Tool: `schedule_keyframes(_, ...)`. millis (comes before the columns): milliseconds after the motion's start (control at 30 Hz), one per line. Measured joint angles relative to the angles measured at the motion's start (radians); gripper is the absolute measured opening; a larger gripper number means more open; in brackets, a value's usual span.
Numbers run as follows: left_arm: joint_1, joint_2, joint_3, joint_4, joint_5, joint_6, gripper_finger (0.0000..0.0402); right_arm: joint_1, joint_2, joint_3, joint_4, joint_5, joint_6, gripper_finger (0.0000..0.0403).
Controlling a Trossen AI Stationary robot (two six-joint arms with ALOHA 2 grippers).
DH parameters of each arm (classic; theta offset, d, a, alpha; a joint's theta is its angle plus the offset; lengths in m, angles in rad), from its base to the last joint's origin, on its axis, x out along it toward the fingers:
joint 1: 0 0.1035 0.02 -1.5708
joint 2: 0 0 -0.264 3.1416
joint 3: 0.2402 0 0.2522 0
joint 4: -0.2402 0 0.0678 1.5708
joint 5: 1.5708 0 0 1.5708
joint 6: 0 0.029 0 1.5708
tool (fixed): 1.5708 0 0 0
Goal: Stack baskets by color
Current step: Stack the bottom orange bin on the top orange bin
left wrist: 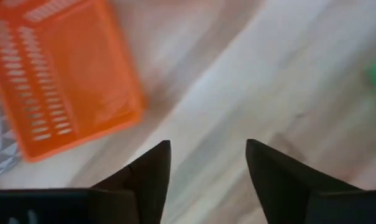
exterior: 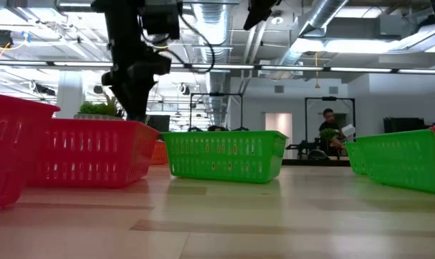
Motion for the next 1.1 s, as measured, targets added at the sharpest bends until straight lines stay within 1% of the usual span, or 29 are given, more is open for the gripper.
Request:
schedule_keyframes(167, 0.1, 0.008, -0.038, 0.016, 0.001, 0.06, 0.0259, 0.0, 0.0, 0.0, -0.001, -0.001, 0.0, 0.0129)
schedule_keyframes(267, 0.143, 0.007, -0.06, 0.078, 0.022, 0.098, 0.0286, 0.0, 0.0, 0.0, -0.001, -0.001, -0.003, 0.0129)
schedule_keyframes(367, 0.168, 0.007, -0.08, 0.13, 0.053, 0.141, 0.0294, 0.0, 0.0, 0.0, 0.0, 0.0, -0.004, 0.0129)
schedule_keyframes(433, 0.178, 0.007, -0.103, 0.17, 0.054, 0.164, 0.0293, 0.0, 0.0, 0.0, 0.0, -0.001, -0.004, 0.0129)
schedule_keyframes(700, 0.229, 0.007, -0.193, 0.266, 0.035, 0.175, 0.027, -0.001, 0.0, 0.0, 0.0, -0.001, -0.006, 0.0129)
schedule_keyframes(833, 0.244, 0.007, -0.208, 0.269, 0.071, 0.176, 0.0254, -0.001, 0.0, 0.0, 0.0, -0.001, -0.006, 0.0129)
schedule_keyframes(967, 0.244, 0.008, -0.209, 0.263, 0.083, 0.186, 0.0219, -0.001, 0.0, 0.0, 0.0, -0.001, -0.006, 0.0129)
schedule_keyframes(1033, 0.244, 0.02, -0.208, 0.265, 0.092, 0.189, 0.0194, -0.001, 0.0, 0.0, 0.001, -0.001, -0.001, 0.0129)
schedule_keyframes(1100, 0.248, 0.031, -0.208, 0.246, 0.126, 0.182, 0.0165, -0.001, 0.0, 0.0, 0.0, -0.001, 0.0, 0.0129)
